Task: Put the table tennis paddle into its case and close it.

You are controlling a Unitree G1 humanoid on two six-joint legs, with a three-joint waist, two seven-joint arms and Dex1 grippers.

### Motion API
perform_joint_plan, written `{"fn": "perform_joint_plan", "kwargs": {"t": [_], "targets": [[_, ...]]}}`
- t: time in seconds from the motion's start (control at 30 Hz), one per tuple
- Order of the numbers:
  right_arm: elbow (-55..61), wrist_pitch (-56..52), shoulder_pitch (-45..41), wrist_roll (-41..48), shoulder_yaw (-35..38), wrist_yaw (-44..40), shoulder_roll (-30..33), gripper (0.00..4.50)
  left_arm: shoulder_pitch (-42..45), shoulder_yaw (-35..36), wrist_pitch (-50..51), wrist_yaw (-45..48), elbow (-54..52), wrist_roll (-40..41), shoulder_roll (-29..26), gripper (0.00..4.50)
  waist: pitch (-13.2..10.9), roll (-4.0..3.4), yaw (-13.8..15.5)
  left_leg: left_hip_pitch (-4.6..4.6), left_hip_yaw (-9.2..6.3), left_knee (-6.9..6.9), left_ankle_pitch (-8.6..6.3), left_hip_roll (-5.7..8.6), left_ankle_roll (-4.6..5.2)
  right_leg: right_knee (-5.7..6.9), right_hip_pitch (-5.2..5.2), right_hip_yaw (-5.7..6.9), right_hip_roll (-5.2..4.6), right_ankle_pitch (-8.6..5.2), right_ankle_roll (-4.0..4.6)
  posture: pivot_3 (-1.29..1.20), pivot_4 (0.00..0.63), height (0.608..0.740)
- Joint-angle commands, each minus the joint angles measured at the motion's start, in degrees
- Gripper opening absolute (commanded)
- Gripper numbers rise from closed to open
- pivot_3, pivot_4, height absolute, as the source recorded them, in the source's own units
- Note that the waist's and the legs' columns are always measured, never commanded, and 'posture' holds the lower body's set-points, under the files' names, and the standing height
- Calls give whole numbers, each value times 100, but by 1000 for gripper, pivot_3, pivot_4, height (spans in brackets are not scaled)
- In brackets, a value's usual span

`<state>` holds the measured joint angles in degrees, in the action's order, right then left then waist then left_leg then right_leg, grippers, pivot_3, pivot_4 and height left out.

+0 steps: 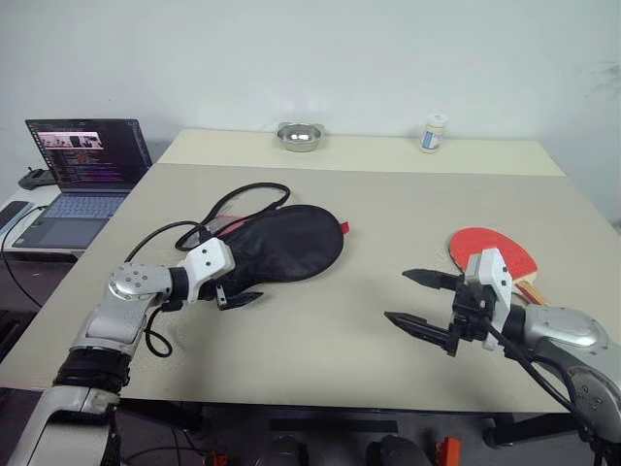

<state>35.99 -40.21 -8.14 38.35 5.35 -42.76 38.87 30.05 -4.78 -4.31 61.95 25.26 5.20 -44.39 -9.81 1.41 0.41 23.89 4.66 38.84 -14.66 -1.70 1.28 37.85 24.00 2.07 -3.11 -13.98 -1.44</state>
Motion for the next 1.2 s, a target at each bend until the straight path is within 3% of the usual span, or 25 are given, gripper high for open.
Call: {"fn": "perform_joint_plan", "kwargs": {"t": [0.03,0.2,0.3,0.63,0.67,0.9,1.03,1.2], "targets": [[145,28,-89,80,65,64,29,4465,297,-99,-301,26,404,-175,148,4500,-1,5,0,0,0,0,0,1,0,0,-1,0,0,0,0,0,150,740],[124,85,-33,59,86,134,-13,4465,445,-190,-479,135,686,-261,284,4500,-8,19,-1,3,1,0,0,0,0,0,2,0,0,0,1,0,150,740],[100,108,-39,66,121,202,-59,4500,448,-153,-488,210,705,-246,282,3894,-8,19,-5,2,1,0,0,0,0,2,2,-1,-1,1,1,0,150,740],[42,72,-150,228,383,451,-155,4500,324,116,426,341,142,236,354,214,-9,20,-19,2,1,1,0,-1,0,4,2,-1,-2,1,1,0,150,740],[26,67,-166,263,425,478,-151,4500,312,163,660,324,-21,346,384,29,-9,21,-19,2,0,1,0,-1,0,5,2,-1,-2,1,1,0,150,740],[-51,42,-156,381,641,471,-40,4500,49,228,2525,55,-1582,1032,684,29,-9,23,-21,3,-1,2,0,1,0,7,1,-3,-2,1,0,0,150,740],[-124,-19,82,455,945,180,311,4500,-40,-22,4254,-400,-2730,1784,1331,29,-9,24,9,2,-2,3,0,3,0,7,-1,-7,-2,0,-1,0,150,740],[-210,19,486,471,1217,-270,803,4500,395,-254,4821,-979,-2516,1810,2202,29,-11,30,37,-6,-14,11,1,10,1,2,-22,-5,6,-5,-14,0,150,740]]}}
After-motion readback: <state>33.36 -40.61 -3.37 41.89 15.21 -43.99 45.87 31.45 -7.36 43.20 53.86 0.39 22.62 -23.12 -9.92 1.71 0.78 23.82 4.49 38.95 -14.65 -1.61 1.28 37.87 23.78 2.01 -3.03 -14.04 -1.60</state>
